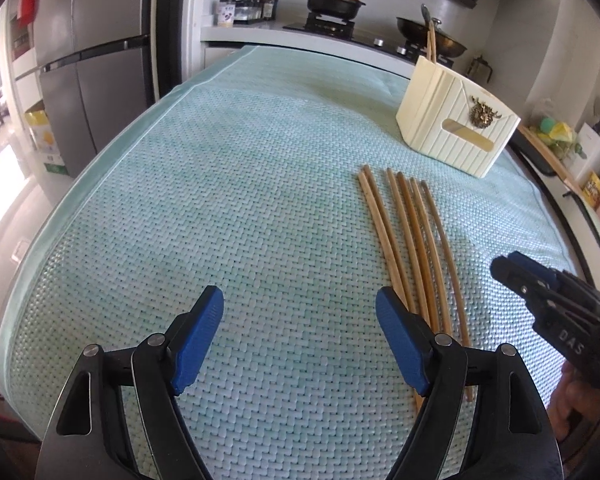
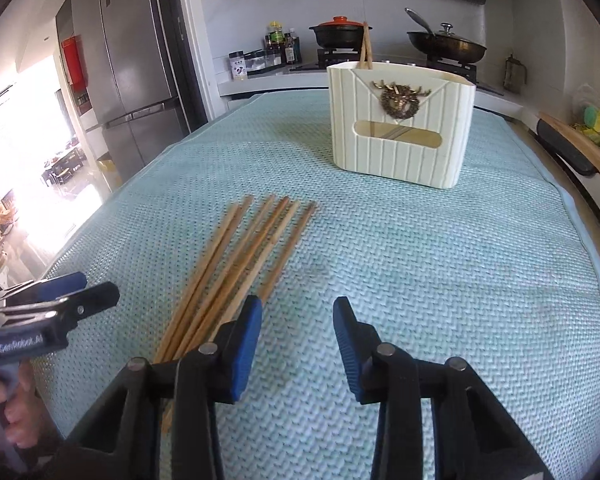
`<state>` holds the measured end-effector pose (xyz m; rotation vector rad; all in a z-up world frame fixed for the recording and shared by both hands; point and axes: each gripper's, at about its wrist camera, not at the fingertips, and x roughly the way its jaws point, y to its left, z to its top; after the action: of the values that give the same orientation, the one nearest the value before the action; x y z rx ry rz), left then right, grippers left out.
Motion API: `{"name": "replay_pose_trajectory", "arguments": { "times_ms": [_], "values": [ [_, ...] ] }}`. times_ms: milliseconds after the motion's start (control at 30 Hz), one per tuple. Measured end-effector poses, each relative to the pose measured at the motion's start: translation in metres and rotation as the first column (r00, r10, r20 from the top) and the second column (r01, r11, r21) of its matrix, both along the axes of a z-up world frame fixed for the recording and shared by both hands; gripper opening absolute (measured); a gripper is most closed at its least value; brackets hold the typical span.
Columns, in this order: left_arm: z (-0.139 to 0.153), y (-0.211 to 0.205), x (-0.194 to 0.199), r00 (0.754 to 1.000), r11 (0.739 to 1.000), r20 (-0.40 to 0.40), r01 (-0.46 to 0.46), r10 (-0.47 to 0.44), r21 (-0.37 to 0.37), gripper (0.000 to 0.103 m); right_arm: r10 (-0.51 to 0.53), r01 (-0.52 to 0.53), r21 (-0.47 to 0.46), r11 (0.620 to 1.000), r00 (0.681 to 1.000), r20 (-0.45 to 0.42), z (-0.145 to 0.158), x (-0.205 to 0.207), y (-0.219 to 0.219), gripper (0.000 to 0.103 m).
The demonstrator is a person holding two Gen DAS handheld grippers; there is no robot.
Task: Organize utensils
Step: 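Move the left tool onto a wooden chopstick while the right tool approaches another chopstick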
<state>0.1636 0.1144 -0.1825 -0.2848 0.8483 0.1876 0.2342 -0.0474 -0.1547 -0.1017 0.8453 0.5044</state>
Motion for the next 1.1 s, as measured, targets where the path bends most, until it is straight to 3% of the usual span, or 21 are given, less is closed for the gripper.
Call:
{"name": "replay_pose_trajectory", "arguments": {
  "times_ms": [167,233,367,533,800,1100],
  "values": [
    [-0.001,0.001,0.003,1.0,1.0,-0.009,-0.001,0.001,-0.001,0.08,0.035,-0.037,-0.043,0.998,0.998,-0.048,-0.014,0.026,0.031,0.028],
    [-0.001,-0.001,0.006,1.0,1.0,-0.013,0.008,-0.008,-0.003,0.081,0.046,-0.053,-0.101,0.993,0.997,-0.063,-0.023,0.032,0.04,0.025],
    [-0.002,-0.009,0.018,0.999,0.999,-0.023,0.048,-0.048,-0.006,0.083,0.048,-0.052,-0.18,0.982,0.999,-0.024,-0.026,0.032,0.043,0.022],
    [-0.008,-0.025,0.044,0.994,0.994,-0.044,0.099,-0.098,0.035,0.084,0.004,-0.004,-0.21,0.978,1.0,0.004,-0.024,0.027,0.025,0.022],
    [-0.025,-0.037,0.065,0.989,0.984,-0.114,0.111,-0.095,0.139,0.084,-0.065,0.063,-0.219,0.974,0.998,-0.001,-0.026,0.017,-0.016,0.022],
    [-0.023,-0.031,0.062,0.987,0.984,-0.125,0.118,-0.101,0.133,0.085,-0.149,0.14,-0.193,0.971,0.988,-0.034,-0.027,0.001,-0.073,0.026]
  ]
}}
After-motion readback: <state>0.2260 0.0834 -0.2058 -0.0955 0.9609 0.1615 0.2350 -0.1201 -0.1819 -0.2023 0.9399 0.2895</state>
